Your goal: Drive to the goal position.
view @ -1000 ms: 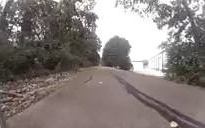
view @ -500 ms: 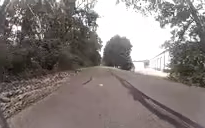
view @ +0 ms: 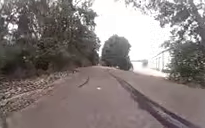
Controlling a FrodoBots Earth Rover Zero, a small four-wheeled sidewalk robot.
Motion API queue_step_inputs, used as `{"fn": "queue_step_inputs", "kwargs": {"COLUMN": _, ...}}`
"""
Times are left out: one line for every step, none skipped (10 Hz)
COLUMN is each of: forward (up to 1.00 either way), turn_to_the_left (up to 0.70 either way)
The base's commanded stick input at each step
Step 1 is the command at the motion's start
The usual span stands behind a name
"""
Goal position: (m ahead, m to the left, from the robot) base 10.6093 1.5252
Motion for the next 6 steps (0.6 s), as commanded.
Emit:
{"fn": "queue_step_inputs", "kwargs": {"forward": 0.70, "turn_to_the_left": 0.00}}
{"fn": "queue_step_inputs", "kwargs": {"forward": 0.70, "turn_to_the_left": 0.00}}
{"fn": "queue_step_inputs", "kwargs": {"forward": 0.70, "turn_to_the_left": 0.00}}
{"fn": "queue_step_inputs", "kwargs": {"forward": 0.70, "turn_to_the_left": 0.00}}
{"fn": "queue_step_inputs", "kwargs": {"forward": 0.70, "turn_to_the_left": 0.00}}
{"fn": "queue_step_inputs", "kwargs": {"forward": 0.70, "turn_to_the_left": 0.00}}
